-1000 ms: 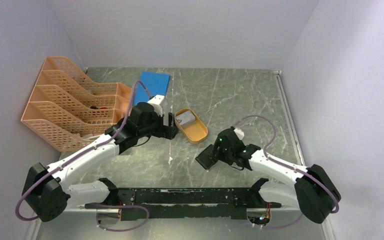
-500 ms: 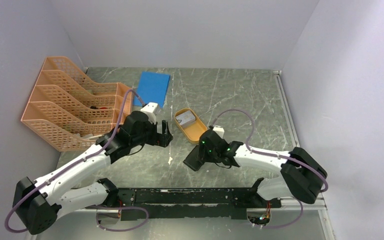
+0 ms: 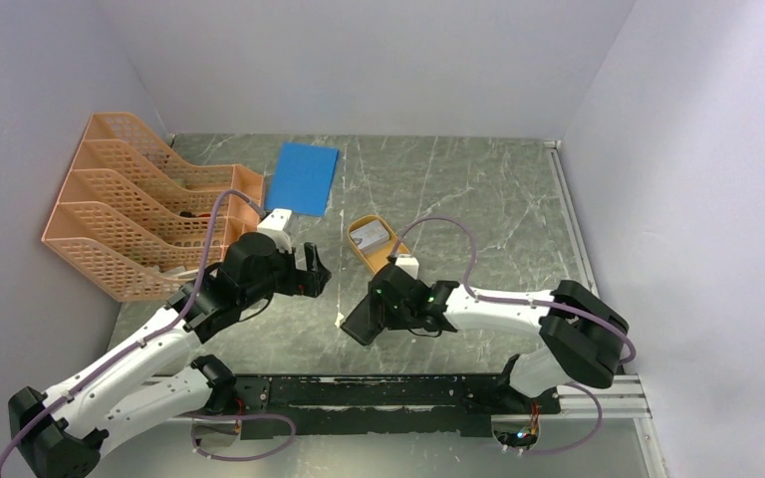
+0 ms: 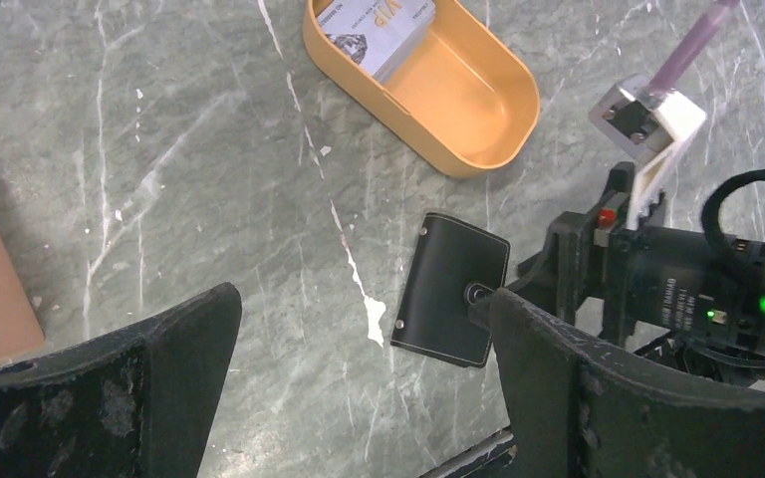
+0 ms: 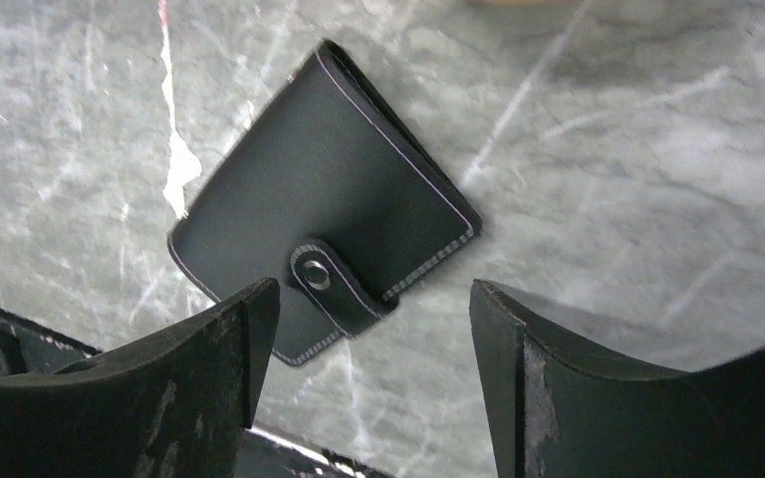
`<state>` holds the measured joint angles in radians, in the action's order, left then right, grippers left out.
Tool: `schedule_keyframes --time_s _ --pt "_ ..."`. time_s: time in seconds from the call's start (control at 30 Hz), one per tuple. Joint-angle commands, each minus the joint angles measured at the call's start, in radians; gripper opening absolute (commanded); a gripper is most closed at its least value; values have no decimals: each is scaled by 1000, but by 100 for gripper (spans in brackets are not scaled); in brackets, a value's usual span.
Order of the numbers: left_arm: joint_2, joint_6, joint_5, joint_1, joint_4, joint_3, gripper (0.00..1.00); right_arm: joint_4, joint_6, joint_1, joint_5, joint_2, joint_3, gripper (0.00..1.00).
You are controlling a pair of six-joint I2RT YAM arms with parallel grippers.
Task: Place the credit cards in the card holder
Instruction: Move the card holder to the center of the board, then adjust the card holder at the center of the board.
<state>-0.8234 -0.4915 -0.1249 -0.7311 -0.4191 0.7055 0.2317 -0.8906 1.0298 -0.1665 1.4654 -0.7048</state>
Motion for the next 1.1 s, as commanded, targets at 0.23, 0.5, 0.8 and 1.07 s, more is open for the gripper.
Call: schedule_keyframes --time_s 0.23,0.5,0.8,1.07 --pt "21 -14 20 -3 -11 -23 99 180 -11 7 -125 -336 46 79" --pt "-10 -69 106 -3 80 -97 99 -20 12 9 -33 -465 228 80" --pt "6 -157 215 -12 236 -259 99 -214 -144 9 -95 -616 388 78" --pt "-103 -224 216 -56 407 -367 84 -105 -121 12 -62 -567 381 75"
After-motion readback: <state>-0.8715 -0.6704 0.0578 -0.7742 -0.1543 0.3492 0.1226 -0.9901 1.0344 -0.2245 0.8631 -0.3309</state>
